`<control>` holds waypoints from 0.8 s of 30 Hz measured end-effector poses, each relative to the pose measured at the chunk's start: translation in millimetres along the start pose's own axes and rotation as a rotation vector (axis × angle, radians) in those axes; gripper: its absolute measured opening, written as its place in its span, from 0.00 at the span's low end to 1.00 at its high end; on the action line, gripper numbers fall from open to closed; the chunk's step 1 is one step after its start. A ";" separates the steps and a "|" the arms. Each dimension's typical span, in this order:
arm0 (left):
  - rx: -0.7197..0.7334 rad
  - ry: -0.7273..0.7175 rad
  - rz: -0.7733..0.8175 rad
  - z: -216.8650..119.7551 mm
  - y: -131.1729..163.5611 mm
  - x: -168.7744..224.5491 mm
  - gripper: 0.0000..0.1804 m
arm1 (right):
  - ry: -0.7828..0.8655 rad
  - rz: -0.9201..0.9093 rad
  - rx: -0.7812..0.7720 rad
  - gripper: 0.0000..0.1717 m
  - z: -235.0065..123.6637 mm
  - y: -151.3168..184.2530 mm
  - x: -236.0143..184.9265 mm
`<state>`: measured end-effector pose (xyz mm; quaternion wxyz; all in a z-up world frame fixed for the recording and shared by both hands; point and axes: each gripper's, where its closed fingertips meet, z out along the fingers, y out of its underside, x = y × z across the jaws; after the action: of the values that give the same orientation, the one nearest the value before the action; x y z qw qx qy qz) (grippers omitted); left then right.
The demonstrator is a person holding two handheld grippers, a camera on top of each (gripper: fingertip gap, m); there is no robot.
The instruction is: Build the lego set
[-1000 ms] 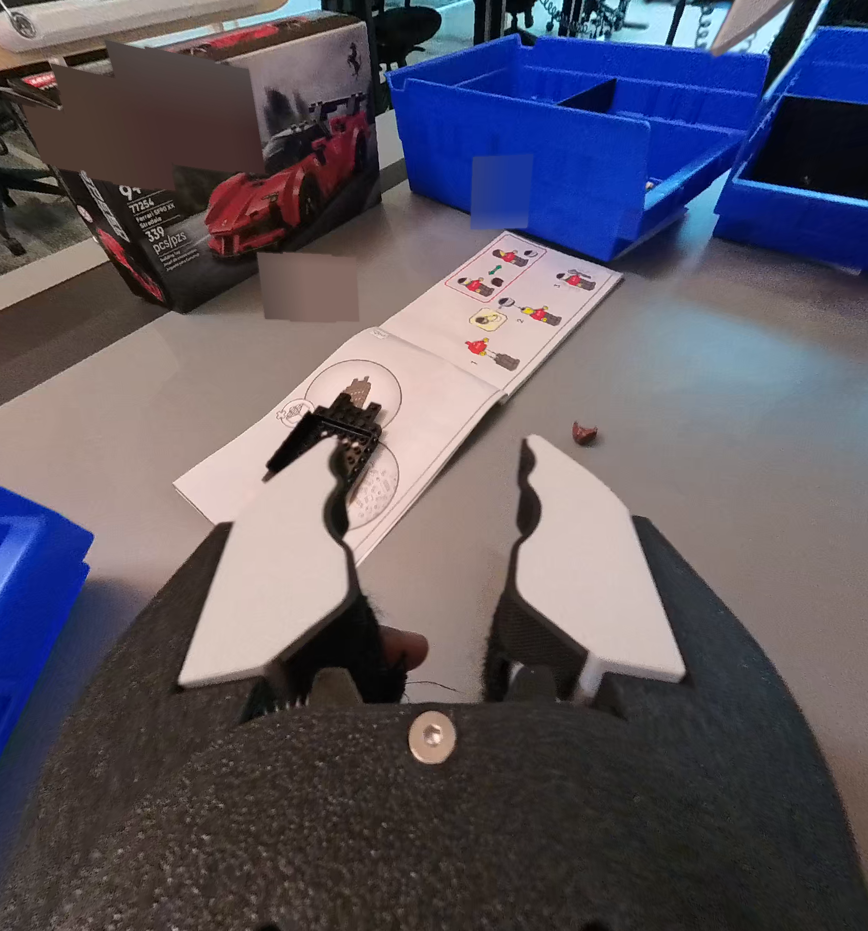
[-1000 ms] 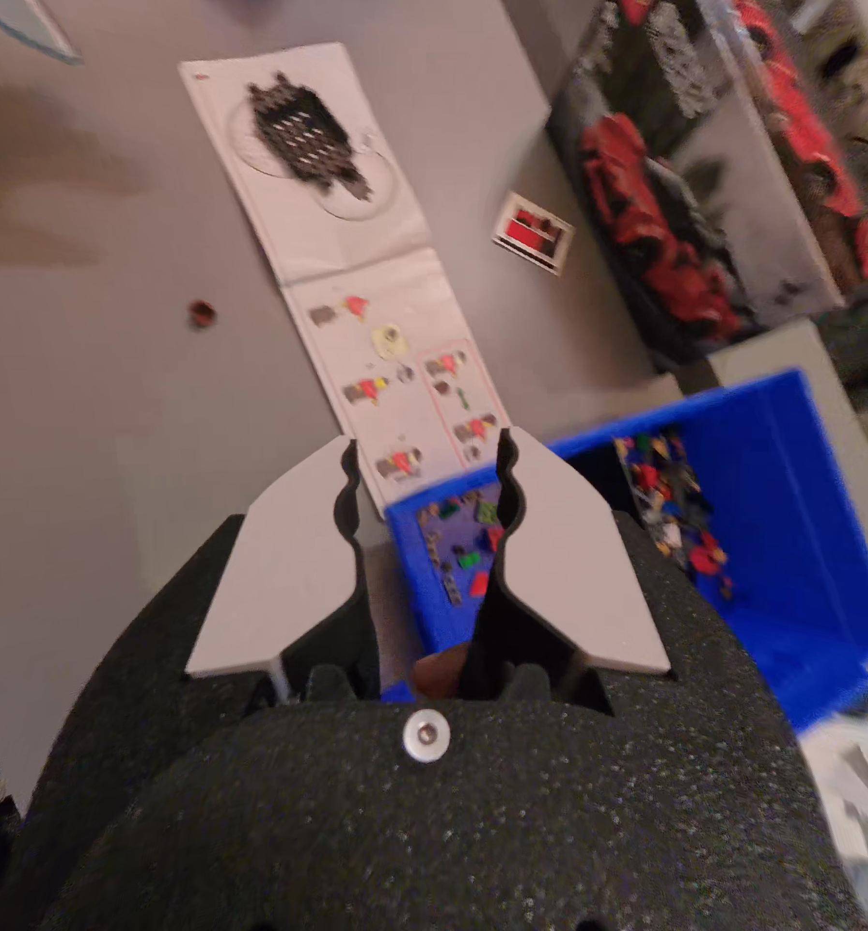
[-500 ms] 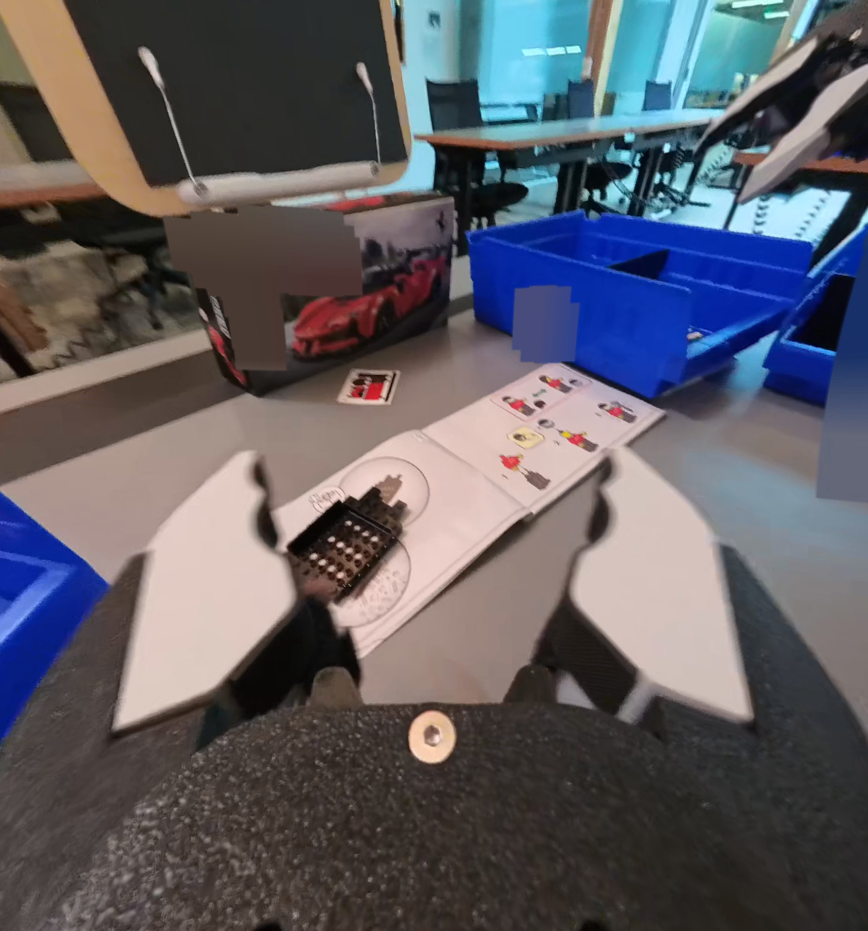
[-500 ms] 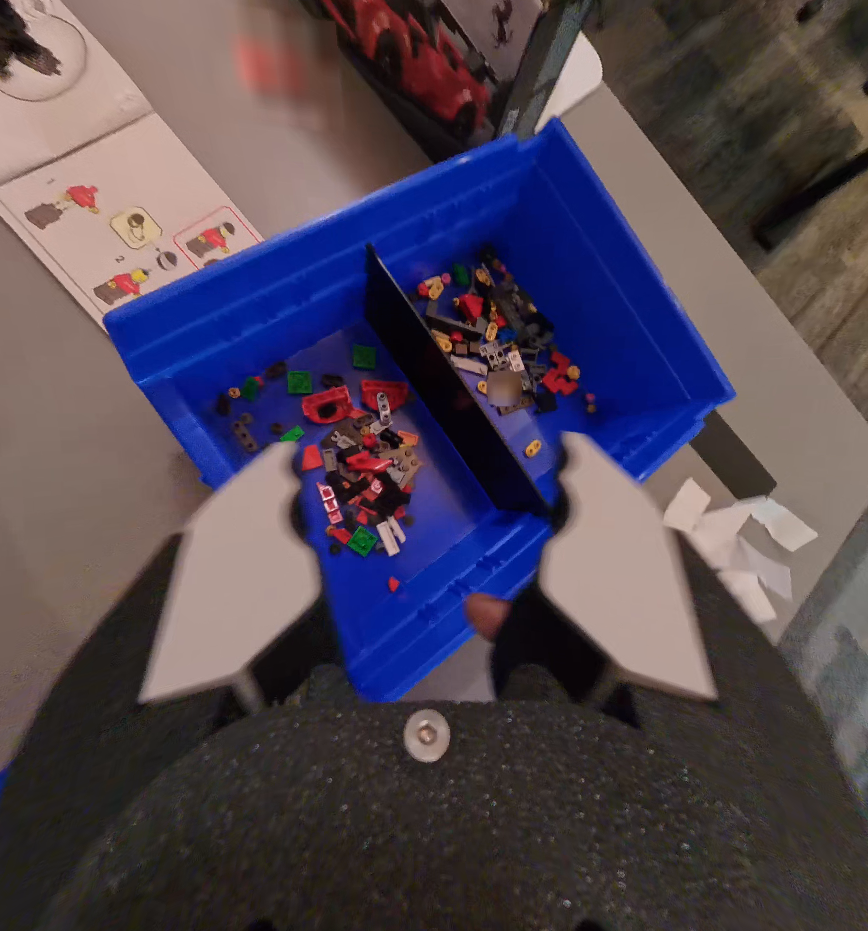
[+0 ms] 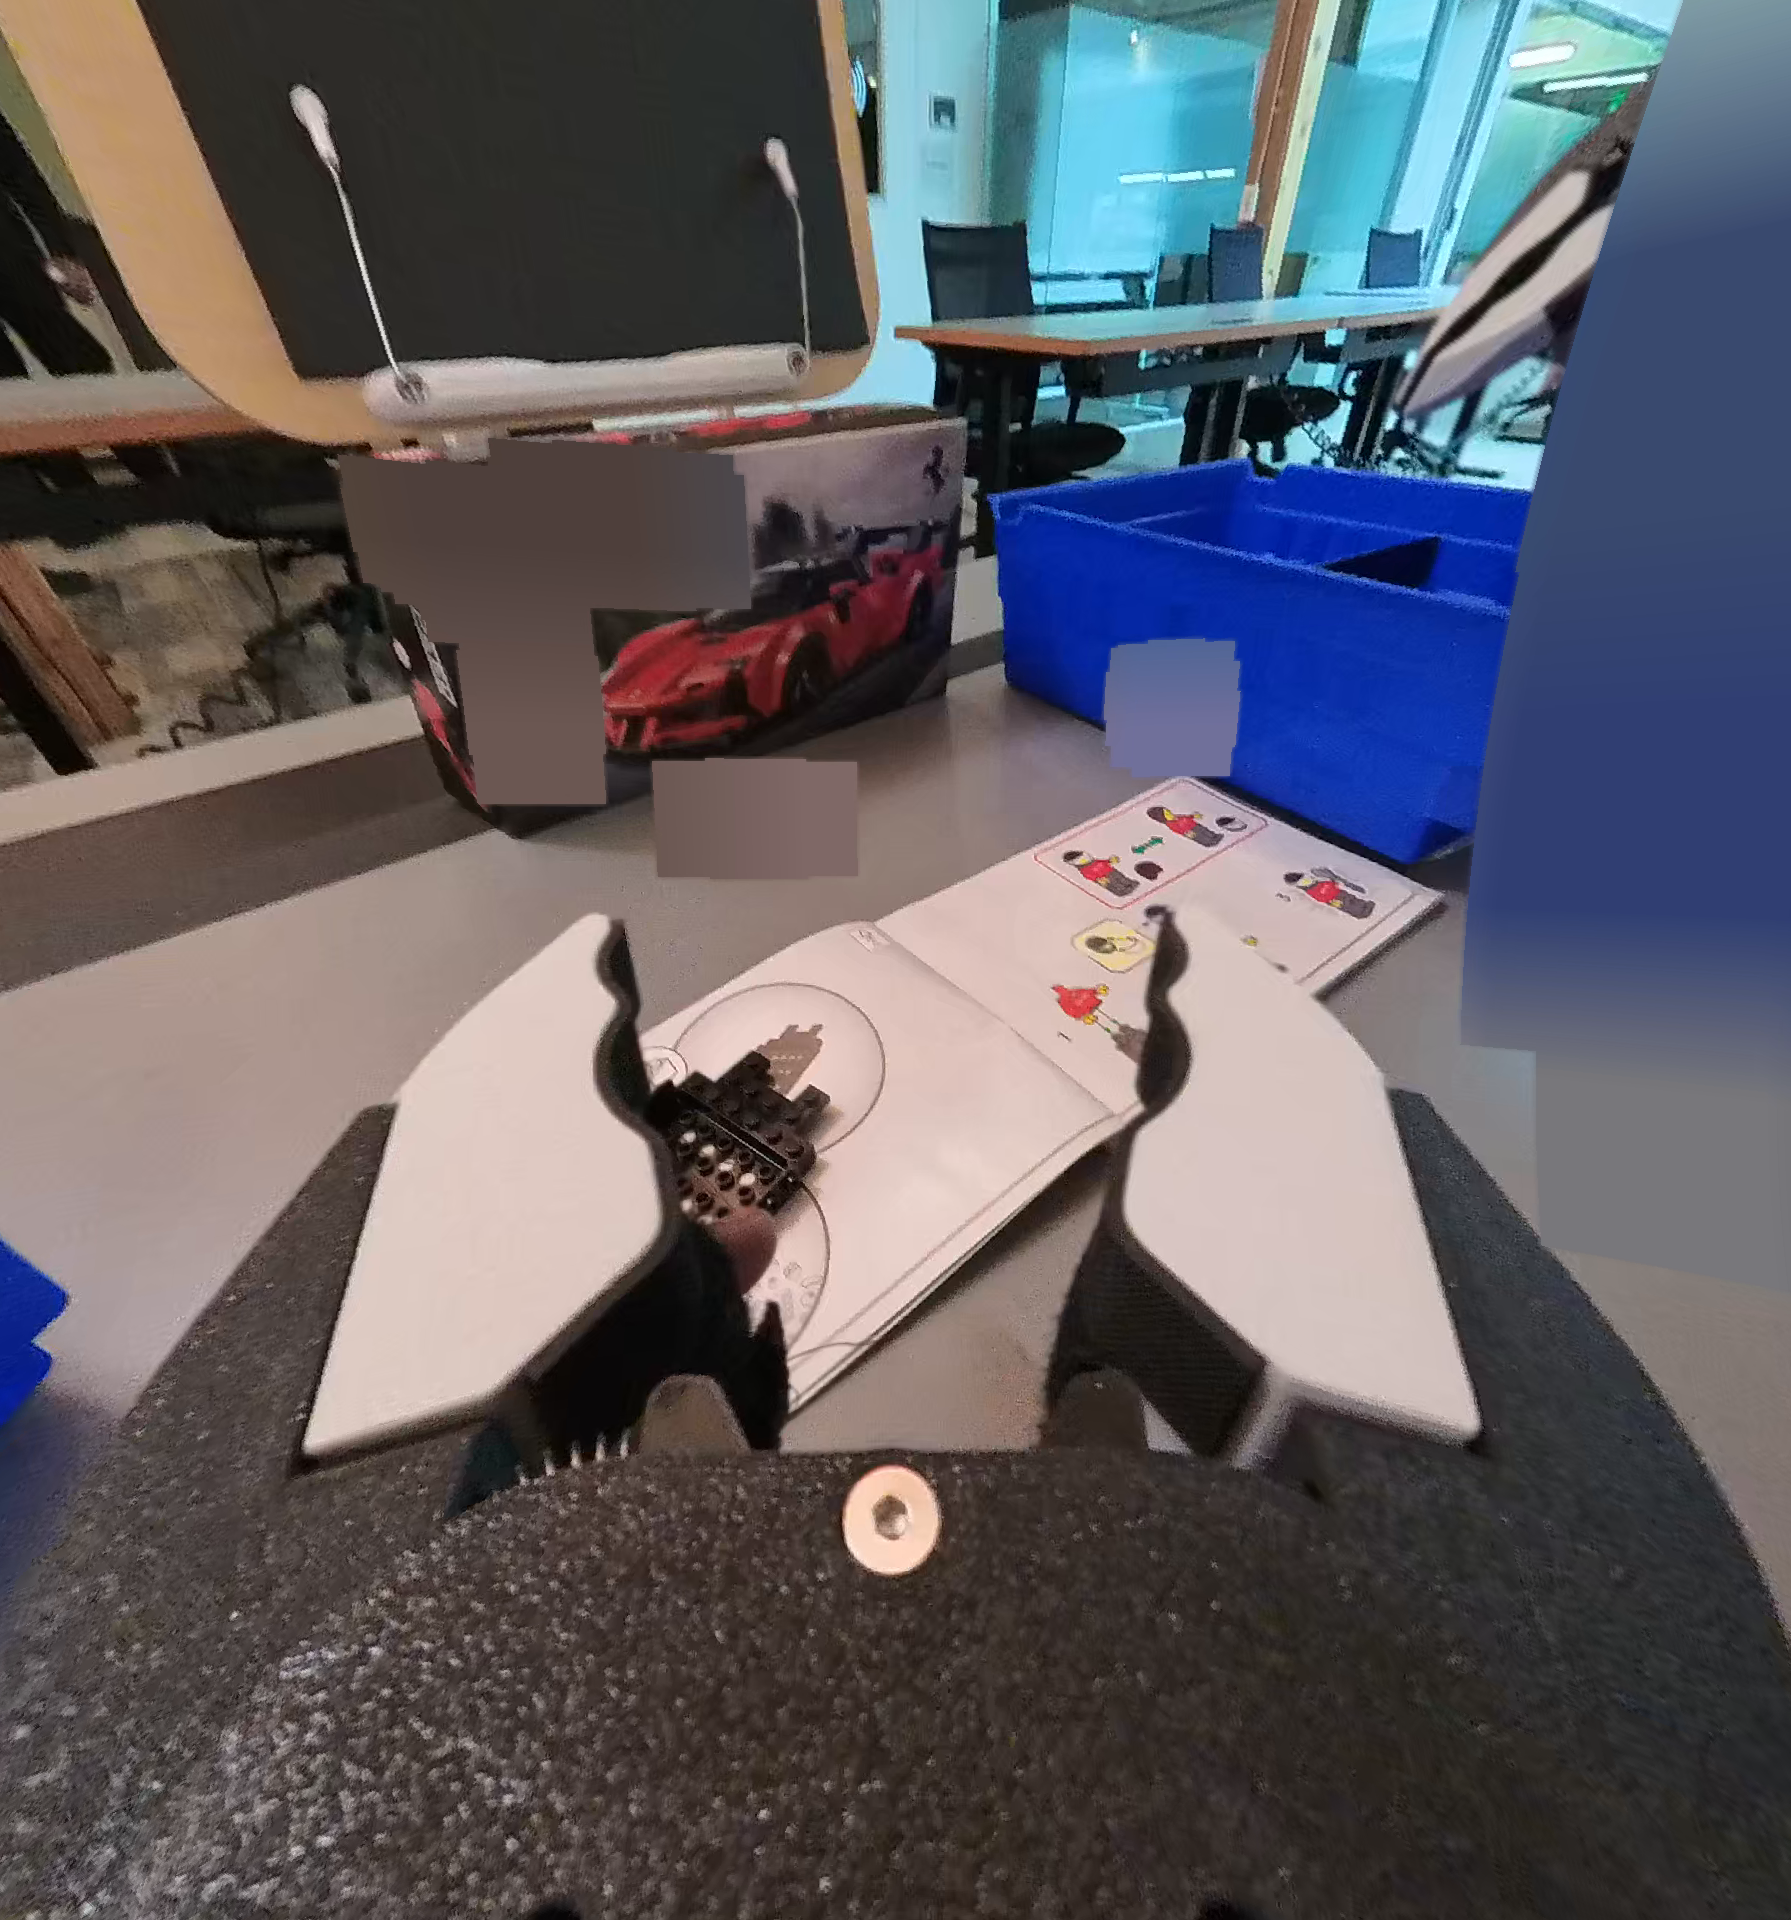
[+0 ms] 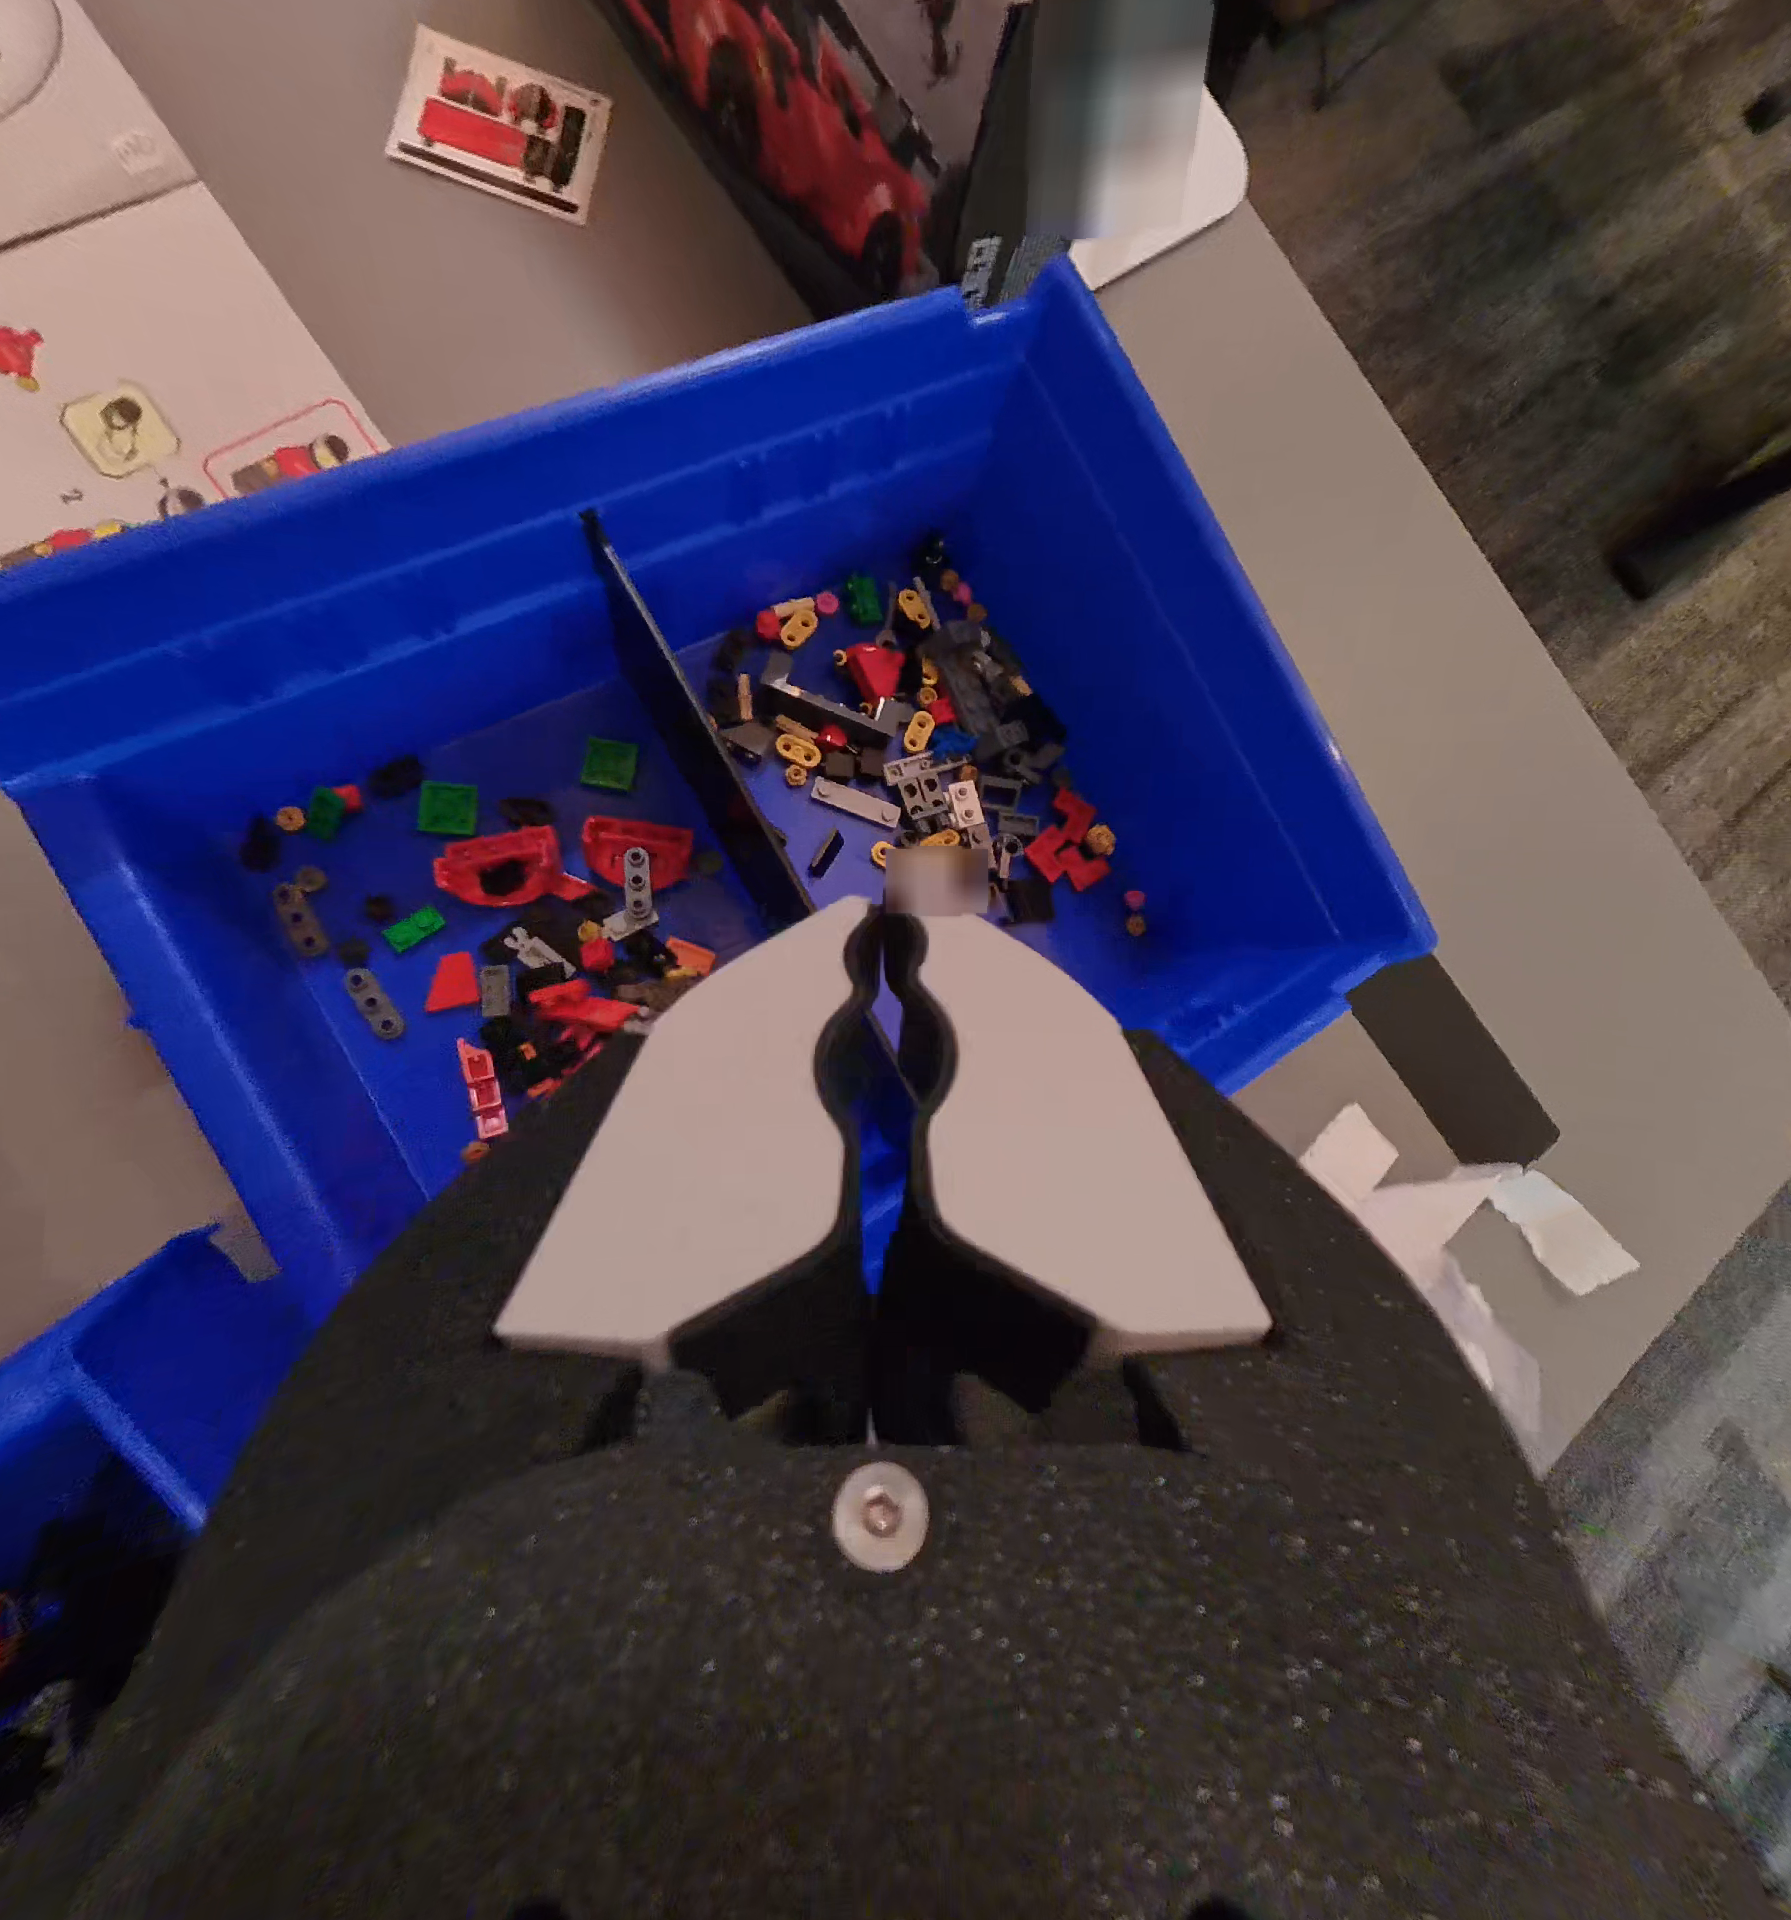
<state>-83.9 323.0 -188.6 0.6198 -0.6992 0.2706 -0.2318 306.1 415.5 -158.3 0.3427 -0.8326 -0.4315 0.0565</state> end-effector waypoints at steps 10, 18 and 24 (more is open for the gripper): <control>-0.082 0.046 0.066 5.3 12.6 0.8 0.00 | 0.038 -0.037 -0.109 0.00 22.2 15.0 35.5; -0.143 0.085 0.177 29.4 16.7 19.2 0.15 | 0.023 -0.202 -0.293 0.18 64.3 24.6 72.8; -0.110 0.106 0.182 43.4 8.6 22.0 0.18 | 0.035 -0.466 -0.431 0.11 108.3 36.5 81.0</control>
<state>-39.6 339.9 -202.7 0.5837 -0.6916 0.3777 -0.1961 339.0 519.0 -246.8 0.1695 -0.7655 -0.6069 -0.1304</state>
